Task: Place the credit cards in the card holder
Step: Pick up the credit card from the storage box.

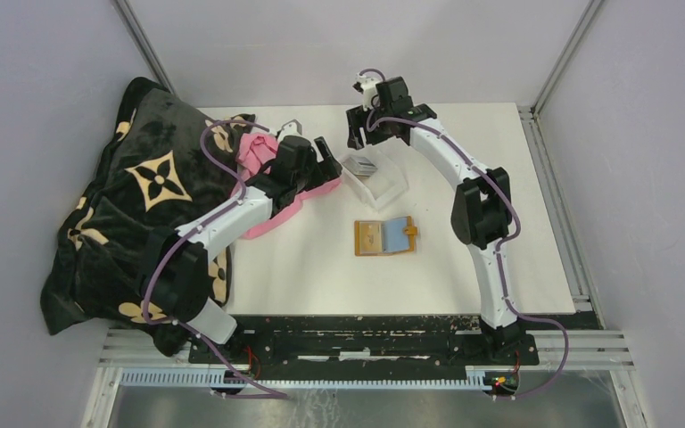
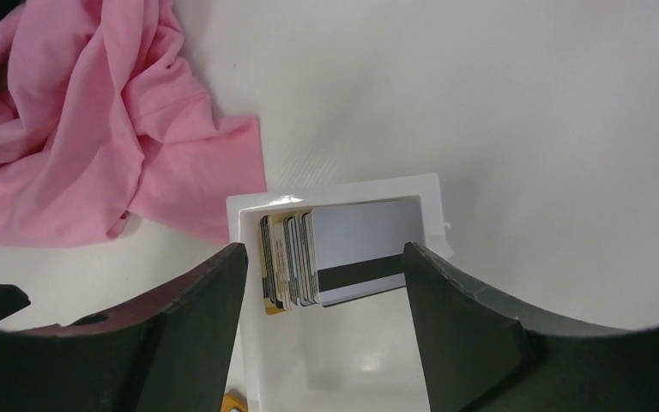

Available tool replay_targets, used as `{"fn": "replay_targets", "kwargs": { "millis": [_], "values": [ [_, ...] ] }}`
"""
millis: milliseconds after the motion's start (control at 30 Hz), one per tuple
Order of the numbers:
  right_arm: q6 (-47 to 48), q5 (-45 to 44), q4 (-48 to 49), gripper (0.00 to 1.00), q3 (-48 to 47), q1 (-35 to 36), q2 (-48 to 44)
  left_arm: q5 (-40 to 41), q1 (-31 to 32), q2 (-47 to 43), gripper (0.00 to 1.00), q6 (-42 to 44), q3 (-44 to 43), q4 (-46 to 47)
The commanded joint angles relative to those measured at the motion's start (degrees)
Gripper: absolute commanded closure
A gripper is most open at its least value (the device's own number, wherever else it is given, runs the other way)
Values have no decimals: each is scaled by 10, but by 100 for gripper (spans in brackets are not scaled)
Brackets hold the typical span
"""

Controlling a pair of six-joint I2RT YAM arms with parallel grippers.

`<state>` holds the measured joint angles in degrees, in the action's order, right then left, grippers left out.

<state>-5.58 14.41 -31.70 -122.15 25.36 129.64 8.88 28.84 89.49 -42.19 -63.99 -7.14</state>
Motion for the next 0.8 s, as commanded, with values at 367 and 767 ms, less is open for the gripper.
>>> {"fn": "replay_targets", "kwargs": {
  "millis": [367, 767],
  "values": [
    [-15, 65, -47, 28, -55, 7, 66, 6, 0, 39, 9, -29, -5, 24],
    [-50, 100, -40, 33, -38, -10, 82, -3, 1, 49, 10, -38, -8, 33]
  ]
}}
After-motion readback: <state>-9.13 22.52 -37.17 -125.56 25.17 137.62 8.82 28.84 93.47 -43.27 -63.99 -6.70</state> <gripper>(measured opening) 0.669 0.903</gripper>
